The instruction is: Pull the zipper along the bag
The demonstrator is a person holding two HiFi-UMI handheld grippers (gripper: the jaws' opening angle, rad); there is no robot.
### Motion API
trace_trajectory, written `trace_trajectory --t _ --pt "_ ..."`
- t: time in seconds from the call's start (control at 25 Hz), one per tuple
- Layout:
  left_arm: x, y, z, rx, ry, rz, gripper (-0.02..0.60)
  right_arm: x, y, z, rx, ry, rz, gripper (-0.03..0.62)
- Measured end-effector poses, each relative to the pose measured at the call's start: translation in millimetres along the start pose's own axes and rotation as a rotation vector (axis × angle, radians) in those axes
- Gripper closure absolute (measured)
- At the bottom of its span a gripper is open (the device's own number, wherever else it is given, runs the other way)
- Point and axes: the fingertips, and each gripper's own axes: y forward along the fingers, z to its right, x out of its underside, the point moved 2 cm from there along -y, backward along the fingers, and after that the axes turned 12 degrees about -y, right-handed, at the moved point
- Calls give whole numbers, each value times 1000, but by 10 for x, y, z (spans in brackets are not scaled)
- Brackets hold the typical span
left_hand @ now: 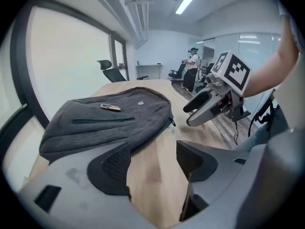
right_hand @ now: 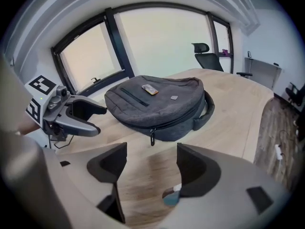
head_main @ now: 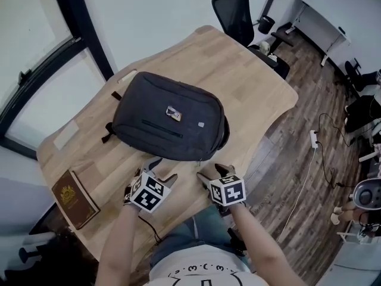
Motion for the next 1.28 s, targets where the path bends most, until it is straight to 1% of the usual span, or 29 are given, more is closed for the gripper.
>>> trace_trajectory --t 0.08,0.2,0.24,0.36,0.52,0.6,0.64,0.8,0.84,0.88,1.0,1.04,1.08,1.12,1.2,1.28 --pt "-8 -130 -176 -36 77 0 304 -20 49 -46 33 13 18 215" --pt "-86 -229 -431 -87 248 -36 304 -70 132 -85 114 11 61 223" --pt "-117 -231 -487 -90 302 -53 304 -69 167 -97 140 5 66 241" --pt "-170 -123 -536 -57 441 -111 304 -41 290 -99 193 -4 45 259" --pt "-29 181 -458 9 619 -231 304 -42 390 -48 245 7 30 309" --pt "54 326 -438 11 690 -274 304 -36 422 -6 277 0 23 350" --pt "65 370 -441 1 718 -279 304 -27 443 10 291 -3 18 374" --pt "-32 395 -396 -29 800 -240 304 -20 515 29 347 -34 -5 417" --pt "-70 389 -364 -36 817 -228 304 -35 516 43 369 -47 -4 460" --pt "-101 395 -332 -41 833 -219 304 -53 517 64 388 -59 -2 484" --pt "-117 486 -292 -47 858 -223 304 -72 543 149 409 -74 -17 484" --pt "-114 520 -300 -52 858 -229 304 -65 554 167 394 -65 -25 489" --pt "-119 546 -309 -59 854 -232 304 -56 560 173 365 -46 -28 525" --pt "-132 563 -312 -63 847 -229 304 -53 554 168 328 -18 -24 536" --pt "-168 578 -290 -63 834 -216 304 -62 517 149 262 28 -6 539" --pt "-185 601 -236 -56 847 -209 304 -65 488 131 221 39 0 539"
